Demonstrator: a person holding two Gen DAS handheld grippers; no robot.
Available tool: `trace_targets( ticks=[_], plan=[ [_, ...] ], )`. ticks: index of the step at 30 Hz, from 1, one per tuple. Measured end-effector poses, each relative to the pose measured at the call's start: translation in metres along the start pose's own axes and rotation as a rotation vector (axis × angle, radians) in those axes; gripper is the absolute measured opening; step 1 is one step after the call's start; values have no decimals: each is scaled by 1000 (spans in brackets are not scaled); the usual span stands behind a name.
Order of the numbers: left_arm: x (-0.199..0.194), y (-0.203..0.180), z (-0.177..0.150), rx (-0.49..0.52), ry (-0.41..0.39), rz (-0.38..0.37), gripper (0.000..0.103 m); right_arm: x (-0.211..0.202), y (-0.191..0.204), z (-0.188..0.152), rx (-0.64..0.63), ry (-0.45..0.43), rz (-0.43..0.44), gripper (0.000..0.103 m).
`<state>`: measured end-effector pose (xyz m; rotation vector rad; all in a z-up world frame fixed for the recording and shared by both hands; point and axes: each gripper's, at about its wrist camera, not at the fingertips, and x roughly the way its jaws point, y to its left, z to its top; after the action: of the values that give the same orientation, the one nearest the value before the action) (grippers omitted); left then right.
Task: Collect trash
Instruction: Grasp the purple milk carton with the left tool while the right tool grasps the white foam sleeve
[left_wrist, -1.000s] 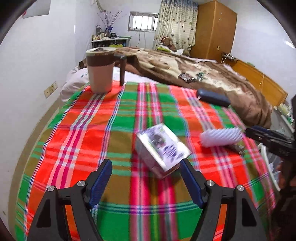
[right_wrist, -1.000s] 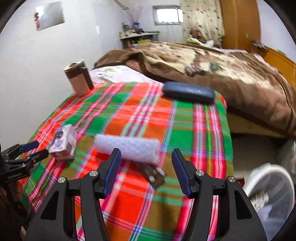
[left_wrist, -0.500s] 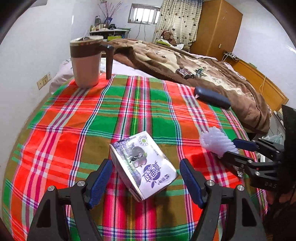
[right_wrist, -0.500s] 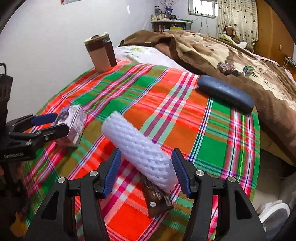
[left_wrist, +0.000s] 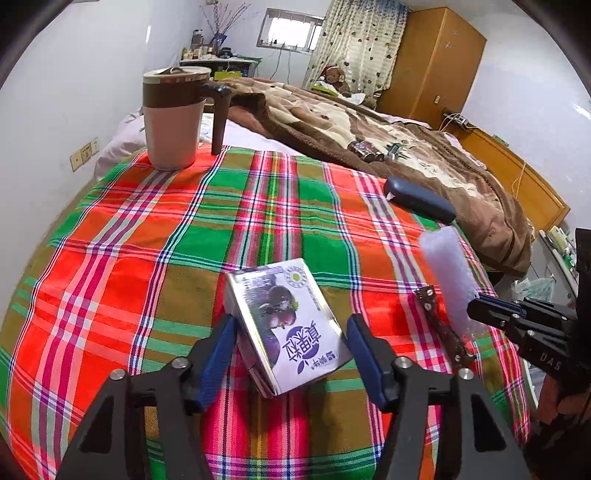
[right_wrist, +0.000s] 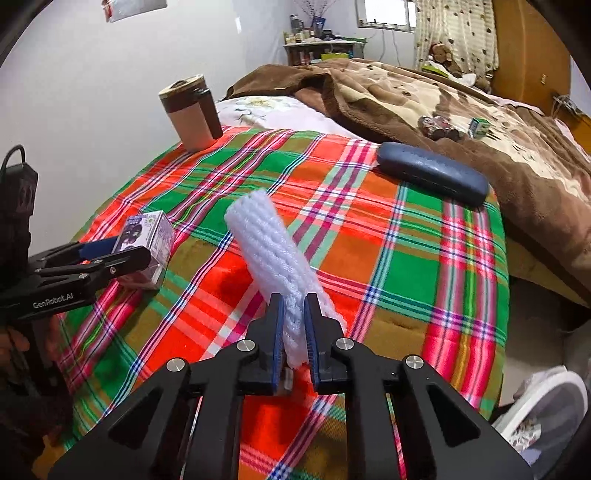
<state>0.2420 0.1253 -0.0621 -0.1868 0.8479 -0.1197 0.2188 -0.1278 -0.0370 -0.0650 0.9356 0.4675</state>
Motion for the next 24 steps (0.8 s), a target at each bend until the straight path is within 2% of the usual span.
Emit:
trace_targets(
  ticks=[4, 10, 11, 12, 13, 15, 17, 18, 20, 24],
  plan=[
    [-6, -3, -1, 8, -5, -20, 39, -5, -6, -3, 82, 38, 5, 10],
    [-6, -8, -2, 25, -1, -5, 41, -2, -10, -6, 200, 82, 92, 10],
    [-5, -9, -1, 21, 1, -9, 49, -1, -10, -6, 209, 95, 70, 10],
    [-5, -9, -1, 20, 1, -15, 61, 0, -8, -6, 207, 107, 50, 10],
    [-4, -9, -1, 19, 3, -13, 68, 0, -7, -5, 200, 105, 45, 11],
    [-1, -6, -1, 8, 10, 11, 71, 0, -7, -4, 186, 90, 37, 18],
    [4, -4, 0, -5, 22, 14, 71, 0, -7, -5, 168, 67, -9, 33],
    [7, -3, 1, -12, 33, 15, 72, -2, -6, -4, 148, 45, -21, 37],
    [10, -4, 1, -14, 40, 9, 73, -5, -2, -3, 92, -3, -45, 51],
    [13, -7, 2, -4, 32, 21, 73, -4, 7, 5, -4, -57, -63, 52]
  ],
)
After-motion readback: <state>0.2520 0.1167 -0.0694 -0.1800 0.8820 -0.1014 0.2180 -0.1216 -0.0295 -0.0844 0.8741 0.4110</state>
